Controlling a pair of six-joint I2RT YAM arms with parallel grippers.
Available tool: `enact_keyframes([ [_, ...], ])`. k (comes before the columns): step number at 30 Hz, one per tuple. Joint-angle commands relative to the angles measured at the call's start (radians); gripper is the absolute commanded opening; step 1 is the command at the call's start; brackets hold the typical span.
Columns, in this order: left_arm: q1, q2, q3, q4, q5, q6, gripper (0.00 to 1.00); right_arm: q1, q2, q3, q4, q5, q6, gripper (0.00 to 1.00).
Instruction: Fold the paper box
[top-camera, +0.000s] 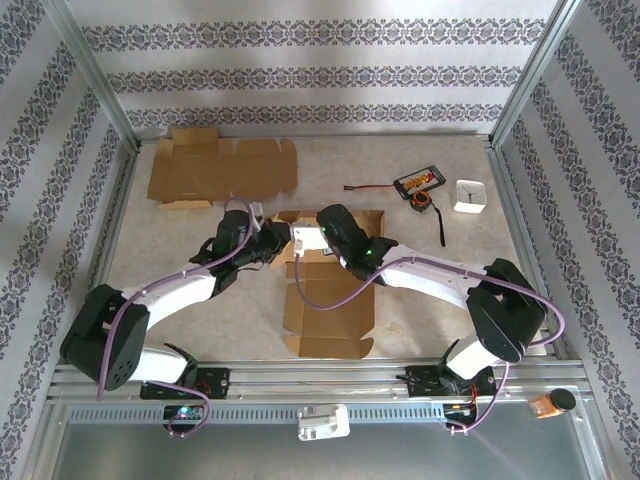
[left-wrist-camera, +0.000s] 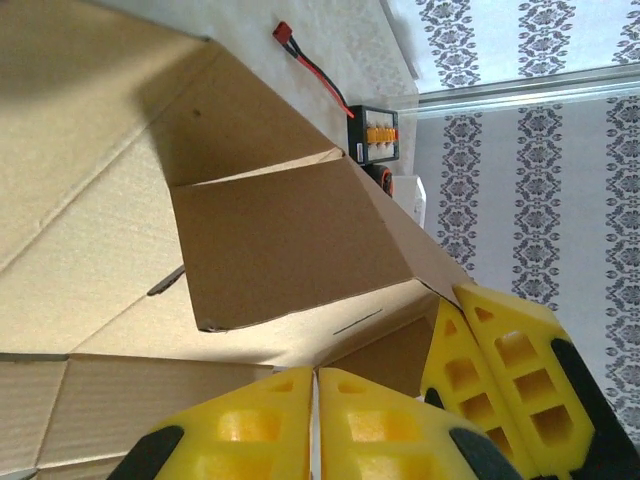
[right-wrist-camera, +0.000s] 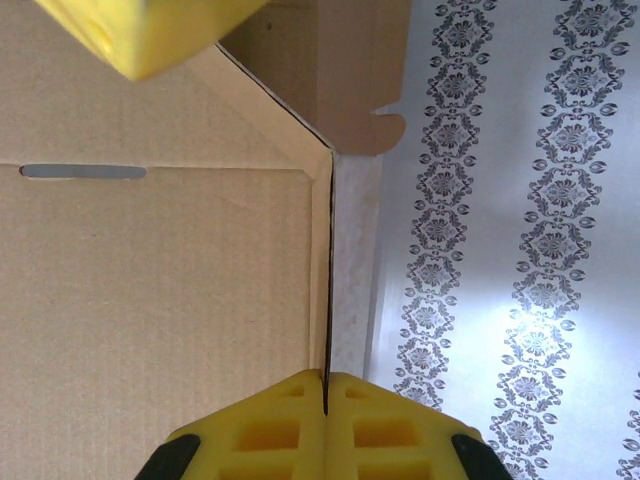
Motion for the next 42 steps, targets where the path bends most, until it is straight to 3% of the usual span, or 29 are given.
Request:
enact_keyframes([
  [1,-0.009,0.005,0.02,-0.064,-0.024,0.066,0.11,-0.003,0.003,0.028,0.023,-0.016,0.02,0.04],
  [6,-0.004,0.005,0.067,-0.1,-0.084,0.157,0.18,-0.002,0.004,0.034,0.002,-0.017,0.036,0.04],
  [10,-0.006,-0.093,0.119,-0.276,-0.233,0.475,0.4,-0.003,-0.01,0.027,-0.017,-0.027,0.046,0.04],
  [13,-0.009,-0.13,0.13,-0.307,-0.166,0.793,0.48,-0.012,-0.018,0.031,-0.041,-0.057,0.082,0.04],
  [16,-0.009,-0.121,0.15,-0.359,-0.067,1.042,0.49,-0.023,-0.026,0.037,-0.062,-0.09,0.122,0.04],
  [20,-0.01,-0.037,0.215,-0.444,0.02,1.212,0.52,-0.032,-0.031,0.052,-0.093,-0.132,0.159,0.04],
  [25,-0.011,0.055,0.237,-0.387,0.039,1.253,0.55,-0.04,-0.04,0.061,-0.111,-0.161,0.187,0.04],
  [31,-0.011,0.102,0.191,-0.269,0.176,1.202,0.51,-0.058,-0.046,0.059,-0.116,-0.173,0.214,0.04],
  [37,-0.011,0.108,0.138,-0.195,0.104,1.188,0.46,-0.072,-0.061,0.057,-0.133,-0.208,0.258,0.04],
  [42,-0.011,0.155,0.141,-0.045,0.151,1.068,0.43,-0.072,-0.062,0.064,-0.134,-0.217,0.306,0.04],
])
